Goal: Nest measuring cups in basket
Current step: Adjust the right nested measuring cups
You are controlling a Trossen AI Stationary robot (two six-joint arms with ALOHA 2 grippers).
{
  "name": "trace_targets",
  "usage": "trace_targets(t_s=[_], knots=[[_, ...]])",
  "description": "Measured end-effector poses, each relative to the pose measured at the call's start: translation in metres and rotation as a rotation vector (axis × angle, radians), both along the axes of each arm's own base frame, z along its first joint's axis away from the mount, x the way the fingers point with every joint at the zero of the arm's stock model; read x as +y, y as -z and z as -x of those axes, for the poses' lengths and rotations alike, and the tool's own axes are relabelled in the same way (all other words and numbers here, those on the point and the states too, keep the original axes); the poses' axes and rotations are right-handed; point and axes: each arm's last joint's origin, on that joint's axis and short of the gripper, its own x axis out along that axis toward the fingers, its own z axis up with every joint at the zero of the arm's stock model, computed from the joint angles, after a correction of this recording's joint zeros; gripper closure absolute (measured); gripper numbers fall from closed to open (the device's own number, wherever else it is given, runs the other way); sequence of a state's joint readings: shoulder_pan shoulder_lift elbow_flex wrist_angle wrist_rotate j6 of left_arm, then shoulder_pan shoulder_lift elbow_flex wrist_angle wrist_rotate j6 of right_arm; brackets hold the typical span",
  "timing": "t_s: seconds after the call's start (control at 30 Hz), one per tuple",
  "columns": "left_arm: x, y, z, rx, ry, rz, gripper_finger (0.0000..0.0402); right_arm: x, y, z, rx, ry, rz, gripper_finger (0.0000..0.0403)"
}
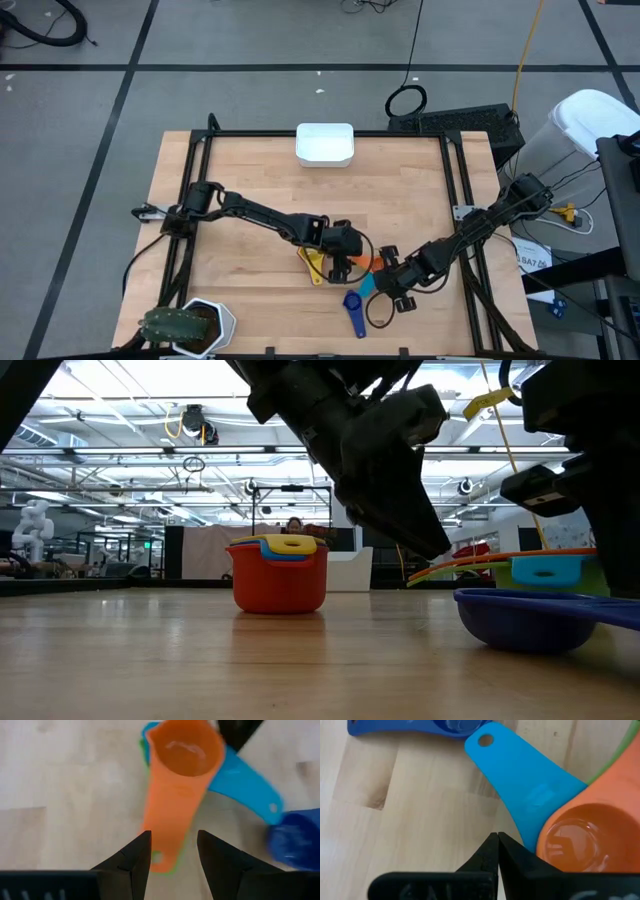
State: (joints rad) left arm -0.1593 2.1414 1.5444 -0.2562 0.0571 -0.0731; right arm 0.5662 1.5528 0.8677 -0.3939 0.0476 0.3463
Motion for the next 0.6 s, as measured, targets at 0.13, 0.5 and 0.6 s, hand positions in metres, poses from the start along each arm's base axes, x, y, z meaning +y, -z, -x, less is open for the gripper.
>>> trace_targets(t_s=[0.13, 0.5, 0.6], knots=[[0.003, 0.0, -0.001, -0.026, -0.001, -0.124, 0.0238, 0.001, 0.0, 0.001, 0.0, -0.004, -0.001, 0.0403], [0.024, -0.004, -0.007, -0.083, -0.083, -0.252, 0.0238, 0.003, -0.001, -0.001, -0.015, -0.014, -0.035, 0.0403], [0.026, 0.005, -0.01, -0.079, -0.089, -0.251, 0.0238, 0.004, -0.002, -0.002, -0.02, -0.015, -0.039, 0.0403]])
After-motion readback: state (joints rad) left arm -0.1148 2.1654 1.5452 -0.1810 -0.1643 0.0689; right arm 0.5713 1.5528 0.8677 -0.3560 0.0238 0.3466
